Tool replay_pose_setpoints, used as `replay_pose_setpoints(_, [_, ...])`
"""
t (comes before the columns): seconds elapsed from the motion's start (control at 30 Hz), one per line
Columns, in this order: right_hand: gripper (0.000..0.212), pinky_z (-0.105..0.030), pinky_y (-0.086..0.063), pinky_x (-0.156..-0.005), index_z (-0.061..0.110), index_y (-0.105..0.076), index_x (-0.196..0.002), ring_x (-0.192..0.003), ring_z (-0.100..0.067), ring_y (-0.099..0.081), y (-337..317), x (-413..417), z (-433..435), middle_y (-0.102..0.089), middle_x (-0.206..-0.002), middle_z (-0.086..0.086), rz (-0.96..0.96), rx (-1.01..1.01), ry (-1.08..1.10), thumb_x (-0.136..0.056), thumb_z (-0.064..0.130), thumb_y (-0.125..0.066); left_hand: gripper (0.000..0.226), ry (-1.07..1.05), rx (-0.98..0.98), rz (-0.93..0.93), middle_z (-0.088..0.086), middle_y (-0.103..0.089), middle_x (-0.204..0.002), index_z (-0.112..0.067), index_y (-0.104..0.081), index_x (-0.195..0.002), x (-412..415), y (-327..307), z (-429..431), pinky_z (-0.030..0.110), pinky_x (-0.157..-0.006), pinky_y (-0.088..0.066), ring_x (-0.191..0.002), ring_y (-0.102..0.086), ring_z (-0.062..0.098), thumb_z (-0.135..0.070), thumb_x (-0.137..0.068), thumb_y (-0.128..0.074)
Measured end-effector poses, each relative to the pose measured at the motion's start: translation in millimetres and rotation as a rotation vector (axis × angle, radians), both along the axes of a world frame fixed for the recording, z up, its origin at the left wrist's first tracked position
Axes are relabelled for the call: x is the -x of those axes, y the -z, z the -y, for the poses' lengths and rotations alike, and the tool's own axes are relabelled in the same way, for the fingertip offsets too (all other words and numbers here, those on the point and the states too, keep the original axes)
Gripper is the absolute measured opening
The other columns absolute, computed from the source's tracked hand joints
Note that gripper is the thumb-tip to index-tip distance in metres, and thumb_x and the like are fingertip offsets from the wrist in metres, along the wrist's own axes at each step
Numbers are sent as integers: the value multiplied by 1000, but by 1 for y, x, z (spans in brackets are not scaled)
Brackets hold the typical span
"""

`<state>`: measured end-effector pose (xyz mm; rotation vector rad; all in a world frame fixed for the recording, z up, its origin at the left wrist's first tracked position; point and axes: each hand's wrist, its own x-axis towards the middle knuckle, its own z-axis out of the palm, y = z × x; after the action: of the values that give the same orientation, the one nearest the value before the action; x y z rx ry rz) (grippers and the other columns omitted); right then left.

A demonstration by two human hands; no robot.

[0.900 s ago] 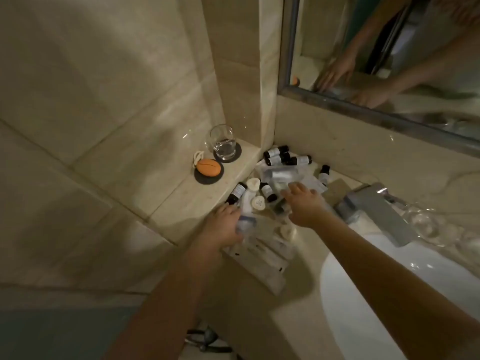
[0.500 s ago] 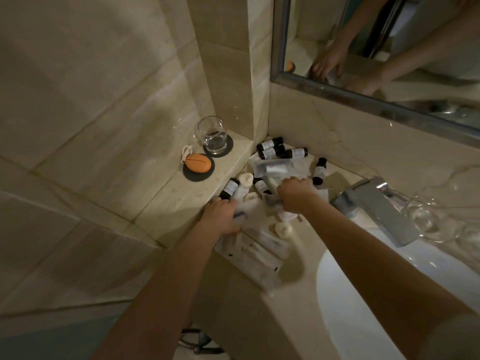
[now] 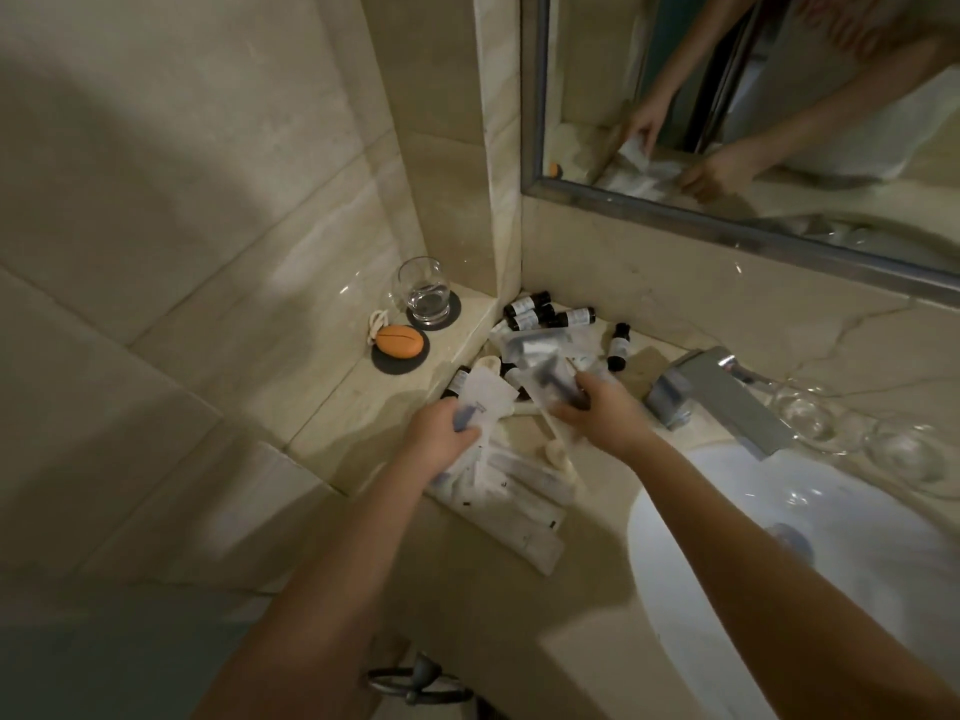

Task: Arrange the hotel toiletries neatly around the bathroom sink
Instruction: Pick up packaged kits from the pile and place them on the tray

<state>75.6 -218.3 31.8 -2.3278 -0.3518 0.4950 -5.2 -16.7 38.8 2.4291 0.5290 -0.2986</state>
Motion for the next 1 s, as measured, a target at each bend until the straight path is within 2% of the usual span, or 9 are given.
replay_pose_setpoints(0.07, [29,-31,-37,-59,6,-48,-81,-64,-19,-44,-4,21,7,-45,-70,-3,-29,-119,76,-86,30,-63,33,-61,111,47,-3,-40,-68,-18,-36,-66,11,-3,9,30,-58,-31,-67,-42,16,-26,-86,-62])
replay_pose_setpoints(0.17, [30,-23,-38,-52,12,-40,-72,-59,-17,-42,-9,52,22,-39,-66,-4,-91,-230,173,-87,23,-64,22,-142,305,66,8,-57,-86,-8,-53,-86,23,-3,26,33,-67,-40,-79,-54,23,-27,-85,-63])
replay_pose_setpoints(0.27, [23,-34,-50,-61,-5,-49,-95,-72,-30,-54,-10,80,43,-52,-83,-26,-170,-299,261,-85,12,-61,24,-201,441,70,12,-58,-86,-4,-55,-87,32,3,48,32,-66,-41,-83,-57,28,-27,-83,-64])
replay_pose_setpoints(0.33, [29,-31,-52,-63,-6,-50,-107,-74,-25,-58,-11,97,59,-56,-90,-24,-215,-314,309,-84,7,-60,20,-197,504,63,6,-54,-79,-9,-51,-81,36,4,67,30,-63,-39,-76,-53,22,-24,-84,-63])
replay_pose_setpoints(0.47, [19,-22,-51,-56,4,-53,-96,-65,-17,-62,-12,127,99,-60,-80,-6,-211,-323,457,-84,11,-66,15,-121,594,27,3,-51,-79,-12,-49,-79,38,10,107,26,-59,-38,-73,-50,17,-20,-86,-60])
replay_pose_setpoints(0.6, [15,-25,-51,-58,10,-53,-89,-64,-18,-61,-12,151,146,-59,-75,-4,-194,-405,655,-83,11,-67,19,-31,669,-19,5,-55,-97,-9,-55,-103,35,7,156,29,-75,-41,-89,-53,21,-21,-88,-57])
replay_pose_setpoints(0.73, [8,-23,-52,-56,12,-56,-88,-66,-18,-56,-20,169,195,-57,-77,-5,-119,-498,852,-86,11,-64,11,72,712,-58,3,-60,-93,-15,-53,-94,30,-4,214,37,-73,-48,-88,-58,24,-23,-87,-57])
replay_pose_setpoints(0.8, [11,-16,-49,-49,15,-54,-81,-63,-16,-53,-24,178,221,-54,-73,-4,-75,-530,949,-87,10,-61,7,139,721,-66,7,-66,-97,-18,-57,-90,27,-7,245,43,-84,-52,-93,-63,28,-22,-85,-59])
replay_pose_setpoints(1.0, [13,-16,-47,-49,5,-56,-92,-64,-17,-51,-27,191,315,-53,-75,-6,-65,-549,1100,-83,-3,-50,12,308,725,-95,6,-64,-92,-14,-60,-92,10,-18,347,33,-79,-46,-86,-60,23,-23,-86,-55])
